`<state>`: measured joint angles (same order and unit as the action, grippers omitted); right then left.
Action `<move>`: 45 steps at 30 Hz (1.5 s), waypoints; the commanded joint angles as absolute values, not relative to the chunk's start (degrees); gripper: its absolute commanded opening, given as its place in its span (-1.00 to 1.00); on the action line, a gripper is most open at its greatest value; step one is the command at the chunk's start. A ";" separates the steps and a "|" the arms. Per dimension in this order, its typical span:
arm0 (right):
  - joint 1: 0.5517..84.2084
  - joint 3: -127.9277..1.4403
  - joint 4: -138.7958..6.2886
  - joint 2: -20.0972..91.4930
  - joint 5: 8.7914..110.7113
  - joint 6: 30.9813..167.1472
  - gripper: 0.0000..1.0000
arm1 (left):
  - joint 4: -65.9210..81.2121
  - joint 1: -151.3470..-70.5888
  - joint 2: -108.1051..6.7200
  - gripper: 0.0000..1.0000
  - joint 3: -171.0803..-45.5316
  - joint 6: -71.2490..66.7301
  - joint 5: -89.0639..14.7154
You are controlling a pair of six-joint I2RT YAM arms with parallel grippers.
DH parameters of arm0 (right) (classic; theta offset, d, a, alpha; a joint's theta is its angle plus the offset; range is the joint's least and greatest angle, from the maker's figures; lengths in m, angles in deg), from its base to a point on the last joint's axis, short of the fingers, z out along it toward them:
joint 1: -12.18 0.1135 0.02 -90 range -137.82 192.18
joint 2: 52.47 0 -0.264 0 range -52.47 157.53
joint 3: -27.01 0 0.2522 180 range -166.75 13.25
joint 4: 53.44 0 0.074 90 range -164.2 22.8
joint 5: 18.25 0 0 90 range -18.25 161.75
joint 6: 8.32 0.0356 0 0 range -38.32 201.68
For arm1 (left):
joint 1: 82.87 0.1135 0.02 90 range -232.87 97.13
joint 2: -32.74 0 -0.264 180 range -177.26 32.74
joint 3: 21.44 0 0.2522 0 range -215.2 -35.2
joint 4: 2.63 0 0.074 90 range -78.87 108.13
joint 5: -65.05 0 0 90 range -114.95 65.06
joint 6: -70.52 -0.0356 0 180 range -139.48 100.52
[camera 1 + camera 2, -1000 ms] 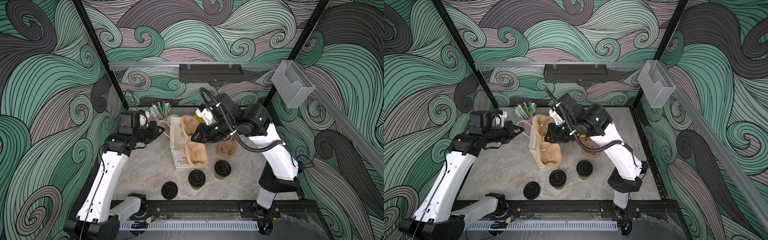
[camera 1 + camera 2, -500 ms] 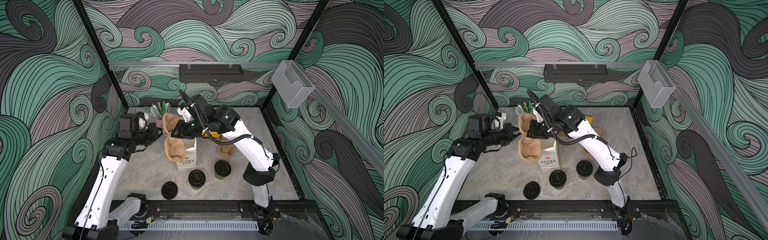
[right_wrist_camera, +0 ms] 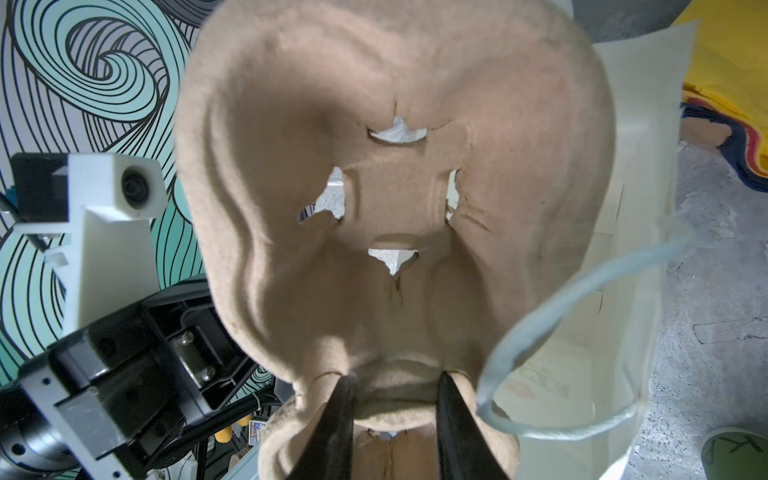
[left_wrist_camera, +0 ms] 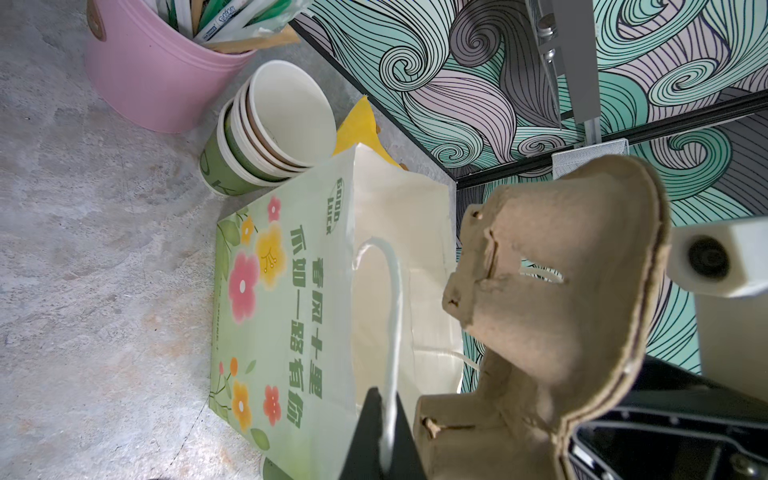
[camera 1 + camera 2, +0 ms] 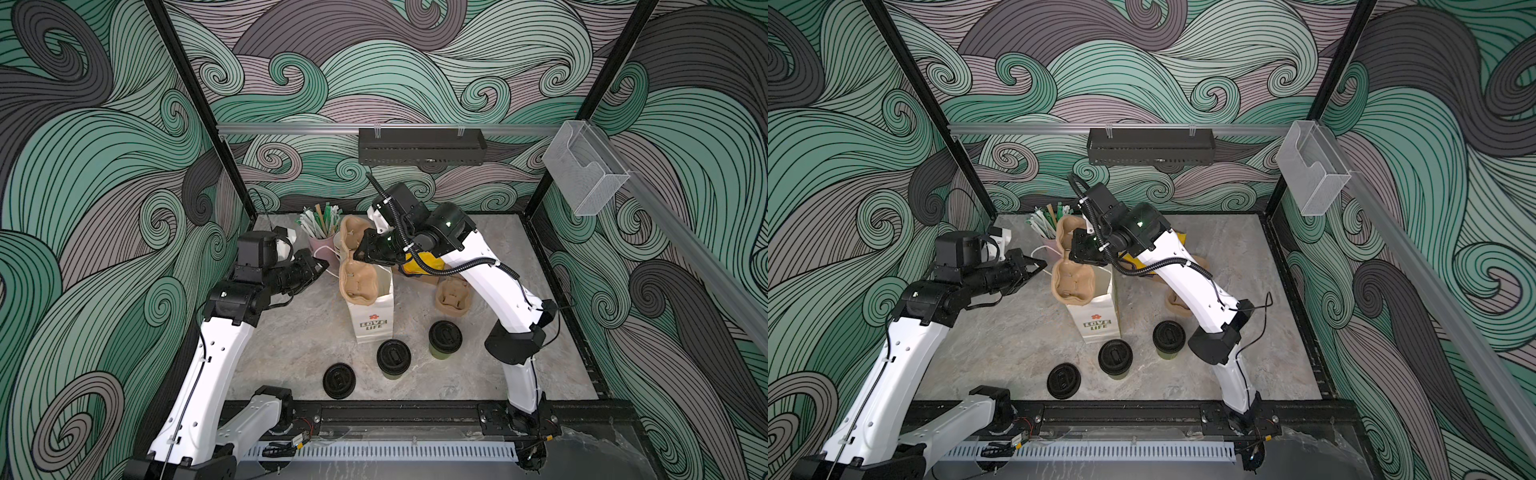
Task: Pack a coffee takeout order
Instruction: Place the cup tray in the takeout bag.
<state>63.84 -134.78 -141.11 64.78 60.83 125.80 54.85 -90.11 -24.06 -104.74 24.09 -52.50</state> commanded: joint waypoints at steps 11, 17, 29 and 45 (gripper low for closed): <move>63.42 -137.71 -140.74 67.68 70.26 123.85 -0.41 | 54.37 -89.92 -23.34 -1.00 -104.37 22.79 -55.21; 63.84 -136.49 -140.85 67.61 74.30 121.18 -0.41 | 53.97 -89.90 -23.34 -1.00 -104.11 23.10 -55.22; 64.38 -136.25 -145.77 67.29 73.55 118.79 -0.40 | 52.48 -89.90 -24.38 -1.00 -104.72 22.71 -56.76; 65.15 -137.40 -152.79 69.01 71.32 121.32 -0.39 | 50.91 -89.94 -25.26 -1.00 -104.89 22.88 -58.78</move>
<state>64.62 -136.53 -150.27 67.89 71.94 120.12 52.27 -90.11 -24.93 -103.93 23.48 -57.63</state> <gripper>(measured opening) 0.304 0.048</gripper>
